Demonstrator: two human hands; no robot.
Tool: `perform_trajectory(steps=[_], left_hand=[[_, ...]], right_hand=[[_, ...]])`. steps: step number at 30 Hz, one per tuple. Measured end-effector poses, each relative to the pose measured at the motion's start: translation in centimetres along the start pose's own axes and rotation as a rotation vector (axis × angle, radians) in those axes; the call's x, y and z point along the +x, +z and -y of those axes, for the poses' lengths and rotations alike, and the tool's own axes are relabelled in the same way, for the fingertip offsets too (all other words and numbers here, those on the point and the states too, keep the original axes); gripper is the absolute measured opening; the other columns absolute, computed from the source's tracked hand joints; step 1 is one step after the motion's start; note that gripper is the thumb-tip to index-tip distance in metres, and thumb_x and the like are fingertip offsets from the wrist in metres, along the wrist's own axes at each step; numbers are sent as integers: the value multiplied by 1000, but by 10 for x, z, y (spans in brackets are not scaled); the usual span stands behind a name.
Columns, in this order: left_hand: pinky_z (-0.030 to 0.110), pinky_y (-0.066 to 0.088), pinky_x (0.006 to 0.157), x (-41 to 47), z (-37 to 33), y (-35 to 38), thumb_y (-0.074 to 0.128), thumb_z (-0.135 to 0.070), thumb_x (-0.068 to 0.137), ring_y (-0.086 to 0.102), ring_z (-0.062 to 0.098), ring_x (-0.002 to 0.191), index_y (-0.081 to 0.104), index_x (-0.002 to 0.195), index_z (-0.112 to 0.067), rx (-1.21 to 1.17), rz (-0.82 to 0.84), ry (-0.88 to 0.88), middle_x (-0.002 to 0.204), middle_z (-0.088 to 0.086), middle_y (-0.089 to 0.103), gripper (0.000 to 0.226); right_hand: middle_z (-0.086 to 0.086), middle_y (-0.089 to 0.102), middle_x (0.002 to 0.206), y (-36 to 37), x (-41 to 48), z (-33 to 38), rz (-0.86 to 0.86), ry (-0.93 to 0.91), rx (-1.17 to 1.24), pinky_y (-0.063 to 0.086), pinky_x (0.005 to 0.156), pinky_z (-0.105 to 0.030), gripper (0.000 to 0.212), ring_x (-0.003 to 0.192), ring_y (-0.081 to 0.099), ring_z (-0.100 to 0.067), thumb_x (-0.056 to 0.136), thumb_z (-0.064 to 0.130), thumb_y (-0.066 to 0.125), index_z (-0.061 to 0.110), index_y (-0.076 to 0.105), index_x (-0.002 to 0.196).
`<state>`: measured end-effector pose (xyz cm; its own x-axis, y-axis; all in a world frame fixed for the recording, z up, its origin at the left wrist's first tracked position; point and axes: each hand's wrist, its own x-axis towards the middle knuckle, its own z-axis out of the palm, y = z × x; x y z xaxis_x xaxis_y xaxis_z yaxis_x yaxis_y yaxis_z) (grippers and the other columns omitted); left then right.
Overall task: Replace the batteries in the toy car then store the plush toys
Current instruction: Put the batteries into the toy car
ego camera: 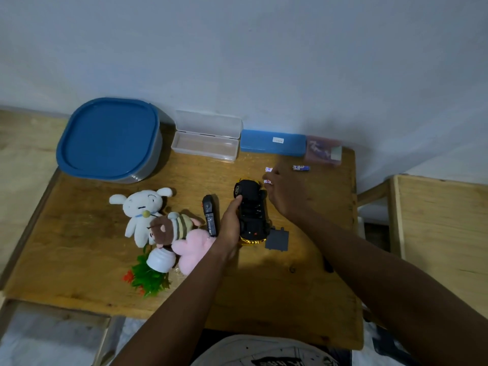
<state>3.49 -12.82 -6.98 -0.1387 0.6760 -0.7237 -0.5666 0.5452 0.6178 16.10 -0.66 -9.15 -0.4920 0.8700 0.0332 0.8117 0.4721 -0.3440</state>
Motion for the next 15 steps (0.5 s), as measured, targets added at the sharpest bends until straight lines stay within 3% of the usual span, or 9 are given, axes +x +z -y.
perform_trajectory(steps=[6,9,12,15], left_hand=[[53,50,101,-3,-5,-1,42,-47,101,69,37,107,59,133,-15,34,9,14,116,16,72,49],[46,55,89,-8,-7,-1,40,-43,102,71,34,95,62,127,-13,16,7,21,106,15,75,45],[38,56,79,-16,-10,1,36,-40,103,71,28,86,64,123,-9,-20,69,16,100,13,73,46],[38,55,79,-24,-11,2,37,-40,102,70,28,86,65,122,-7,-58,113,6,100,13,73,47]], right_hand=[[7,65,91,-8,-42,14,-149,272,523,50,75,-27,6,85,60,-8,93,22,63,21,66,98],[12,66,88,-21,-66,23,-231,511,797,51,73,-20,8,84,64,-3,92,20,66,22,67,100],[3,70,91,-32,-81,26,-270,668,1027,59,71,-25,19,83,70,-12,92,19,67,19,67,111],[-9,72,95,-43,-91,26,-228,722,1302,59,74,-25,14,85,71,-17,93,12,65,15,71,106]])
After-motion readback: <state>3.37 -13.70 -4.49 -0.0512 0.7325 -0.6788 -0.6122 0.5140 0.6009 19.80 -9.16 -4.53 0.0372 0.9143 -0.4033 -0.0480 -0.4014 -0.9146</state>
